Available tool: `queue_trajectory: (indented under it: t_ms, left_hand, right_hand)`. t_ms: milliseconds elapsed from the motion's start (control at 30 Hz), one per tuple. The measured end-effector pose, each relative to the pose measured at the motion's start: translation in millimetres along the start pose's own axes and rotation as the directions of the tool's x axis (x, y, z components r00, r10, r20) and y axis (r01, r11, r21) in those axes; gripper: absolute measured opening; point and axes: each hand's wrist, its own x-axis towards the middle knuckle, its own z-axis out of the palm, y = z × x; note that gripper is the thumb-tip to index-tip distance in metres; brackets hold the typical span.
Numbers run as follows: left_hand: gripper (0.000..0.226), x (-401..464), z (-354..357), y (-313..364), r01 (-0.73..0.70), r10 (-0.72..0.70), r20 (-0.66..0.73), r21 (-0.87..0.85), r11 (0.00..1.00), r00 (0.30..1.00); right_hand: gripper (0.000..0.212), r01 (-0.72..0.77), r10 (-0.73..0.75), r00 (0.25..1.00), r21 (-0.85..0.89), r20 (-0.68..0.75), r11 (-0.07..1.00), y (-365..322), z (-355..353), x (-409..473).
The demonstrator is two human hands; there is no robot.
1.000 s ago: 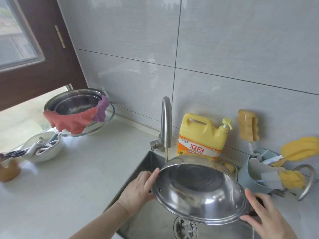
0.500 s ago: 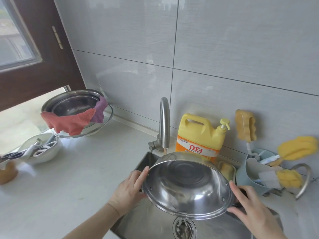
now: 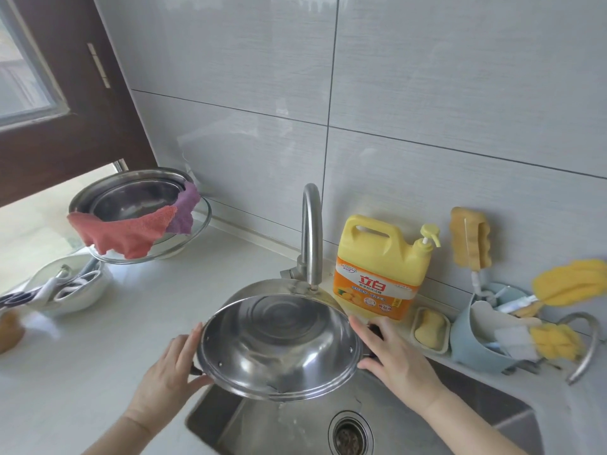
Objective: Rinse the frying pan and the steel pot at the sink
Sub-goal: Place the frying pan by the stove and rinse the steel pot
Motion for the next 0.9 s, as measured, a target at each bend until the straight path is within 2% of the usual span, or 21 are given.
queue_trajectory:
  t_ms: [267, 433, 467, 600, 733, 900]
  left_hand:
    - [0.085, 4, -2, 0, 0.012, -0.013, 0.022, 0.025, 1.000, 1.000]
    - [0.086, 30, 16, 30, -0.071, 0.071, 0.053, 0.003, 0.997, 0.996]
    - [0.092, 36, 20, 39, -0.107, 0.107, 0.047, 0.002, 0.994, 0.993]
    - [0.140, 55, 39, 67, -0.231, 0.230, 0.073, 0.010, 0.973, 0.971]
    - [0.145, 63, 53, 81, -0.302, 0.301, 0.064, 0.001, 0.953, 0.951]
    - [0.148, 59, 50, 75, -0.257, 0.258, 0.074, -0.019, 0.966, 0.963]
  right_hand:
    - [0.128, 0.018, -0.017, 0.999, 0.013, -0.032, 1.000, 4, 4, 0]
    - [0.126, -0.078, 0.079, 0.996, 0.042, -0.039, 0.996, 28, -9, -33]
    - [0.126, -0.108, 0.109, 0.994, 0.041, -0.030, 0.993, 33, -14, -41]
    - [0.129, -0.215, 0.216, 0.976, 0.050, -0.012, 0.975, 47, -28, -73]
    - [0.133, -0.290, 0.290, 0.957, 0.052, 0.009, 0.956, 58, -35, -92]
    - [0.133, -0.285, 0.283, 0.958, 0.057, 0.039, 0.957, 54, -33, -85]
